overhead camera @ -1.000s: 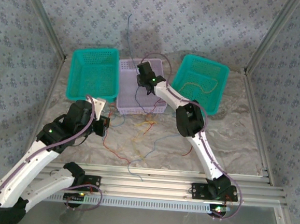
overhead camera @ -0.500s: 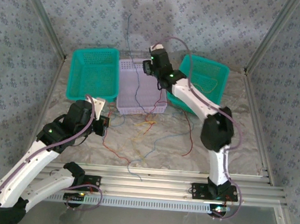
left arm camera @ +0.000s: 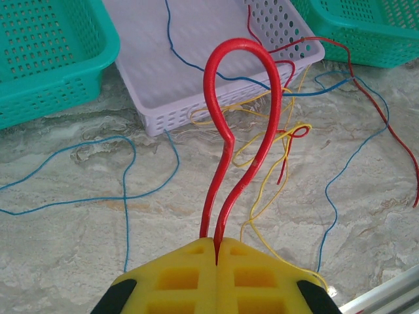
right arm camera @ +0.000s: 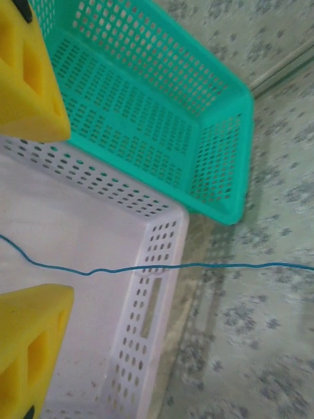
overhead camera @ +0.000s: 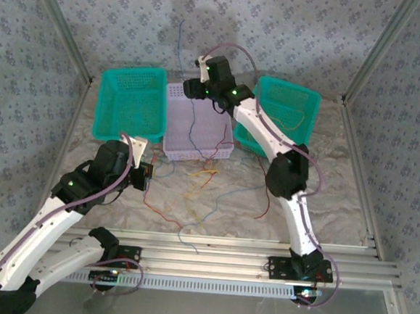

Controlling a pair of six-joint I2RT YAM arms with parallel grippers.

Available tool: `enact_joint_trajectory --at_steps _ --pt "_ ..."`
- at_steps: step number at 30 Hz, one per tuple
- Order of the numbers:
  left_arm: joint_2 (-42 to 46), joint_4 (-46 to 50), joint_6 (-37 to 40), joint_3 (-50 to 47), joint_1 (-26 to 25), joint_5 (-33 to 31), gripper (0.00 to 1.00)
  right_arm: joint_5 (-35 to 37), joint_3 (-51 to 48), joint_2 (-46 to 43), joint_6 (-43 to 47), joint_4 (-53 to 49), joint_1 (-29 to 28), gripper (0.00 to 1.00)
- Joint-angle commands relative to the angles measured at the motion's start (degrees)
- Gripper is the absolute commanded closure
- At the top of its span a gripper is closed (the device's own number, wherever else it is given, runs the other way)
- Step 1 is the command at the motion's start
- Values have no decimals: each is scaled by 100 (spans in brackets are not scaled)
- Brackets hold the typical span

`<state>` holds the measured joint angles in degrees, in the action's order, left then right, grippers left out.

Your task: Untangle the cables

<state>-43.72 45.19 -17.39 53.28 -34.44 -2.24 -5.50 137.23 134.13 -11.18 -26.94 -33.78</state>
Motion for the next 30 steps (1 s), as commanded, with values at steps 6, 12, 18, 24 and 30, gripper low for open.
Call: enact_joint_trajectory --at_steps 6,12,18,24,30 --pt "-52 -24 65 3 45 -7 100 -1350 1648 1678 -940 -657 518 34" --pt "-64 -16 68 5 43 -10 100 -1347 602 949 -454 -838 410 41" --pt "0 -43 42 55 80 75 100 -1022 -2346 -1390 -106 632 257 40" --pt "31 -262 -398 414 95 -24 100 -1496 -4375 -3183 174 1100 -107 39" --pt "-344 -1088 -1076 811 100 -243 100 -2709 -6135 -4630 217 2093 -320 37"
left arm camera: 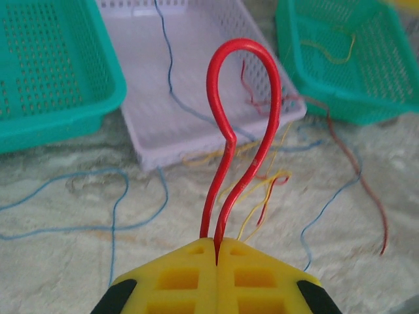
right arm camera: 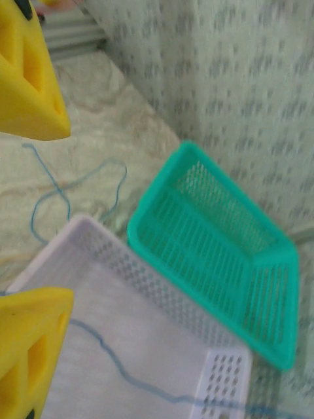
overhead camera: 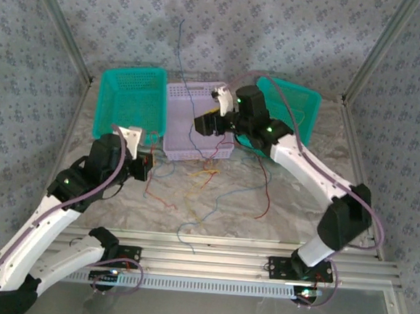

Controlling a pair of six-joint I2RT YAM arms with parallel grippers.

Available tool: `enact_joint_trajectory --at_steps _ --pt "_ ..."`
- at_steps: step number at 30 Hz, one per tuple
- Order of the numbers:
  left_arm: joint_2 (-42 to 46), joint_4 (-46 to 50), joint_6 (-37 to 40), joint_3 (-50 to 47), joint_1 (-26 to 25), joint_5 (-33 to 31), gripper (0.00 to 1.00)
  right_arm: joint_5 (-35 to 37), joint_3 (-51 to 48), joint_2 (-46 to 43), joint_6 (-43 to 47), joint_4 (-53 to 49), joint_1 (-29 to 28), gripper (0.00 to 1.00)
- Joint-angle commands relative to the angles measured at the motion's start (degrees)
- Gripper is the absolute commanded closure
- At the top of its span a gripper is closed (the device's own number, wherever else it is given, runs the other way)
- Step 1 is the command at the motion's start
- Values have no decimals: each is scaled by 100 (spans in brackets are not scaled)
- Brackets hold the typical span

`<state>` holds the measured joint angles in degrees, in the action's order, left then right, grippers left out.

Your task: Untangle the cables

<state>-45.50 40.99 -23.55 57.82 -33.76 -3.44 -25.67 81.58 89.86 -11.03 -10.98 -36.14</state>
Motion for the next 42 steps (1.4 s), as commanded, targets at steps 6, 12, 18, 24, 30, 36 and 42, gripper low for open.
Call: enact_joint_trajectory --at_steps 6,12,18,24,30,36,42 --pt "-633 -1581 -1079 751 29 189 100 -1014 -1479 -752 206 1040 -316 36" --pt "-1108 -1977 -1435 1023 14 486 100 -1127 -2104 -892 241 1758 -692 36" --pt "-1437 -2214 -1692 1092 -97 669 100 -862 -2097 -669 273 2133 -1024 36" --pt "-1567 -2288 -1783 1107 -227 719 100 -326 -1891 -483 538 2090 -1244 37" --pt "-1625 -2290 -1795 1168 -333 799 100 325 -1746 -442 740 1898 -1379 81" --pt "-1624 -2082 -1641 1242 -342 960 78 691 -1974 -1069 830 1865 -1238 100" --pt "-1126 -2319 -1442 792 -342 1028 40 686 -2146 -1793 646 1828 -1005 100"
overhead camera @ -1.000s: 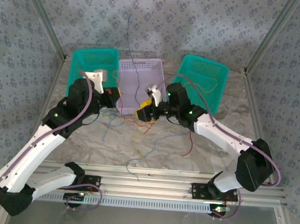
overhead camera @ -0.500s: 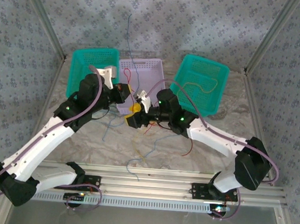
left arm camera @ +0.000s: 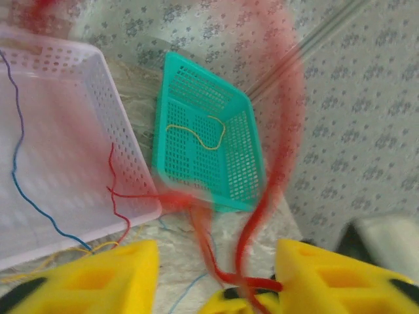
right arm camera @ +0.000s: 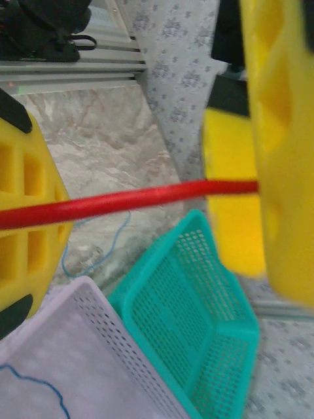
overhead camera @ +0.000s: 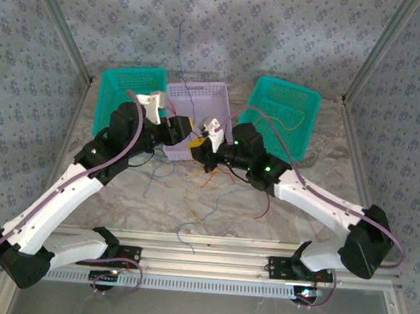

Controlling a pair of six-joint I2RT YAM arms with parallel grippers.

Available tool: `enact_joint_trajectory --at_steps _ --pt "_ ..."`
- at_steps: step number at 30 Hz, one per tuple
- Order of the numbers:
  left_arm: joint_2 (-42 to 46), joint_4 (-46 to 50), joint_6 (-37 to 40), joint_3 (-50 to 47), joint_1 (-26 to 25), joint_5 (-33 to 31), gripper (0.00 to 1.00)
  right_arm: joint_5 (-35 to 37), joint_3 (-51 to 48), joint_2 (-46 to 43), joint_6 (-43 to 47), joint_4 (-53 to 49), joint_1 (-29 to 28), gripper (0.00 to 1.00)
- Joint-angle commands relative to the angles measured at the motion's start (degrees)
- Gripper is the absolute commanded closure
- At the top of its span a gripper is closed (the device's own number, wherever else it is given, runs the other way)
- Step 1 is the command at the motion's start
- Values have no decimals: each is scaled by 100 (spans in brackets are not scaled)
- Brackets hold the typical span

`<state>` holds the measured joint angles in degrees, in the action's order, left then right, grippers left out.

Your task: Untangle the cables

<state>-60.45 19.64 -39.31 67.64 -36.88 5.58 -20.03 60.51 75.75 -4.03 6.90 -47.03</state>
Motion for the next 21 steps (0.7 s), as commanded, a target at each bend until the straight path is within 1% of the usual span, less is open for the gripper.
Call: enact_joint_trajectory --at_steps 1,3,7,13,16,21 --pt "462 -287 162 -294 -27 179 37 124 -48 -468 -98 51 107 100" --pt "646 -574 188 -580 -29 409 34 173 -33 -639 -196 96 143 100" --pt "871 -1285 97 -1193 -29 998 31 342 59 -877 -436 165 161 100" --pt "912 -2817 -402 -2278 -64 2087 30 641 133 -1078 -787 366 219 100" --pt "903 -3134 -346 -2579 -280 2257 28 789 171 -1106 -907 421 212 100" --pt "763 -3197 43 -2727 -757 2284 26 1079 163 -1206 -1244 664 261 100"
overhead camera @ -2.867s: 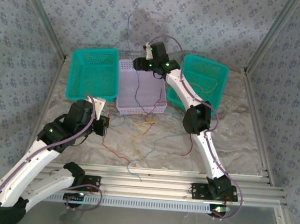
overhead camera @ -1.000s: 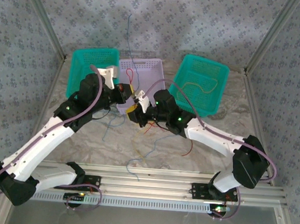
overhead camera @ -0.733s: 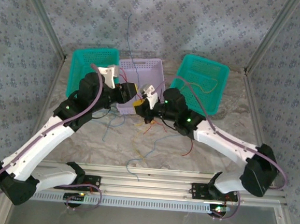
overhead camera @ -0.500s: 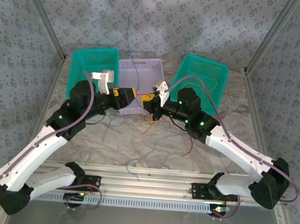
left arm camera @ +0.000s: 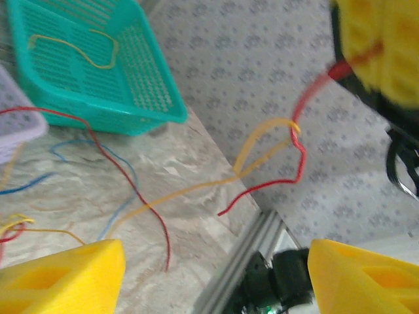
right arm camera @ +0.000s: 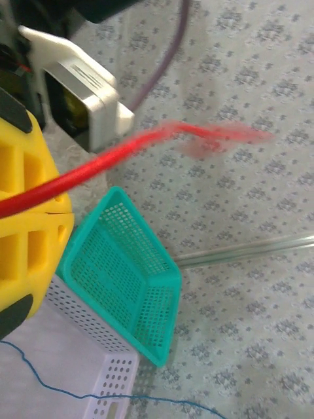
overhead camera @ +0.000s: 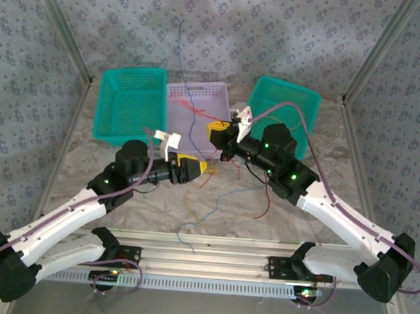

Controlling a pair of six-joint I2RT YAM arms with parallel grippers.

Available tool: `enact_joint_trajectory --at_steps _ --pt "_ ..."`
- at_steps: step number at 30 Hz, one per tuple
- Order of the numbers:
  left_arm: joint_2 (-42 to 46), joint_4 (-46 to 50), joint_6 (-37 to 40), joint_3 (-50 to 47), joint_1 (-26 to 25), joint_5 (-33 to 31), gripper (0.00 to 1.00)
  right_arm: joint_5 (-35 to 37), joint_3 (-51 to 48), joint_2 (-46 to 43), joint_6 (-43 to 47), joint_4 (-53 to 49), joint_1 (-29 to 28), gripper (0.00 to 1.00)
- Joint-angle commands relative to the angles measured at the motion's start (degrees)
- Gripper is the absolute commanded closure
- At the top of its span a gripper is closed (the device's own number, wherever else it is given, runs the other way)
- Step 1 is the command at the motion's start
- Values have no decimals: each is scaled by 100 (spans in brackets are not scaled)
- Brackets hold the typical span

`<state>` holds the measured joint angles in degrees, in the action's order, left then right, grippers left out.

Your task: Untangle the cables

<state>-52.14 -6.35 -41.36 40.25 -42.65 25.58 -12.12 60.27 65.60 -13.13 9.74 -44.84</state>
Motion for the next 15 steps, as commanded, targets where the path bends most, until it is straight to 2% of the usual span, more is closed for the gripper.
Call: enact_joint_trajectory --at_steps 1,4,9,15 --pt "-143 -657 294 8 -262 305 26 277 206 -188 -392 407 54 100" --pt "-461 -779 465 47 -547 285 26 170 316 -147 -553 443 63 100" --pt "-1006 -305 1023 357 -868 58 27 -14 491 -183 -838 426 46 100" --pt "-1114 598 1905 715 -978 -736 27 -192 616 -301 -920 288 20 100"
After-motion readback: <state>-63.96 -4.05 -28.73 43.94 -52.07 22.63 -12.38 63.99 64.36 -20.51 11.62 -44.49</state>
